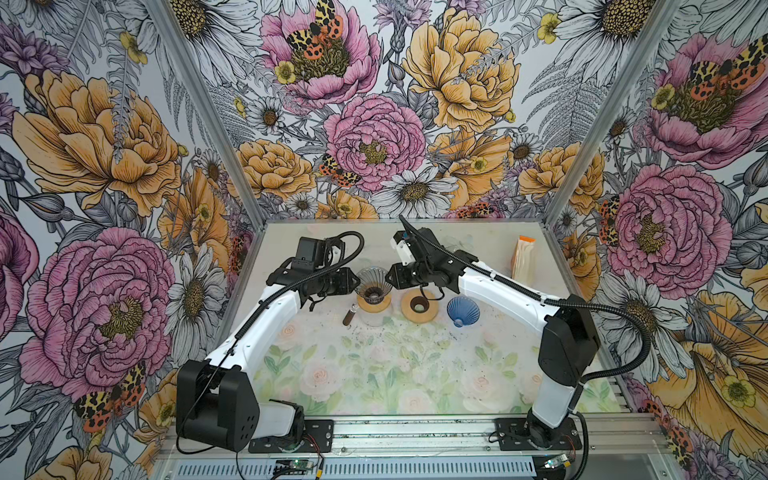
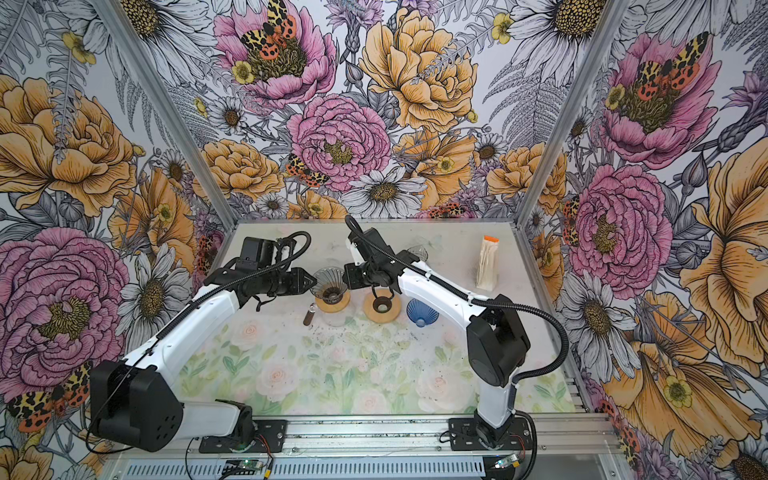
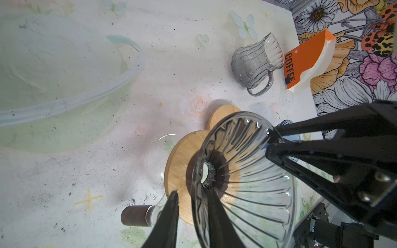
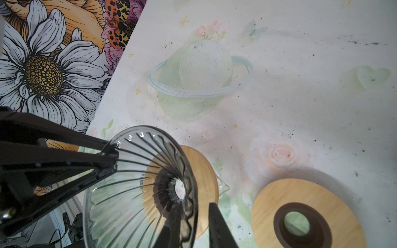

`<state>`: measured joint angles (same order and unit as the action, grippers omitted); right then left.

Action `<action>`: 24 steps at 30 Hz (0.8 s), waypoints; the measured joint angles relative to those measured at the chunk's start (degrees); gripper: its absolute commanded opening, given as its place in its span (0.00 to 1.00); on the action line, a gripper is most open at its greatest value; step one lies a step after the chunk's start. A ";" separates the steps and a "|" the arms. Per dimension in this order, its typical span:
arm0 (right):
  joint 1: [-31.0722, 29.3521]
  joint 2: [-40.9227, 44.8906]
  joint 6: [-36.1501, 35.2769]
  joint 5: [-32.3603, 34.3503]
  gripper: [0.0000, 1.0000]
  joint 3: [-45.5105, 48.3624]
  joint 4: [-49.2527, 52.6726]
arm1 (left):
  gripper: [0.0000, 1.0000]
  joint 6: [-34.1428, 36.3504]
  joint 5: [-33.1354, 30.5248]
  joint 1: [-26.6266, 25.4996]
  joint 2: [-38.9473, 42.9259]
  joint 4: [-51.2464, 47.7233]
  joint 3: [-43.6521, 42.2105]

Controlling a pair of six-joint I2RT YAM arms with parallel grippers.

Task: Place the coffee filter in the dripper

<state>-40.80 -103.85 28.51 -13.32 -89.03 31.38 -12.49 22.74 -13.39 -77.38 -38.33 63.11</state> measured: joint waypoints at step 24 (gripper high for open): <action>-0.24 -0.02 0.63 0.02 0.20 0.66 -0.68 | 0.17 -0.04 2.19 0.00 -1.05 0.68 0.00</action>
<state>-41.04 -103.88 29.15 -13.30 -88.38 30.70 -12.53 24.93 -13.39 -78.43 -37.65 63.11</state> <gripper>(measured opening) 0.205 0.177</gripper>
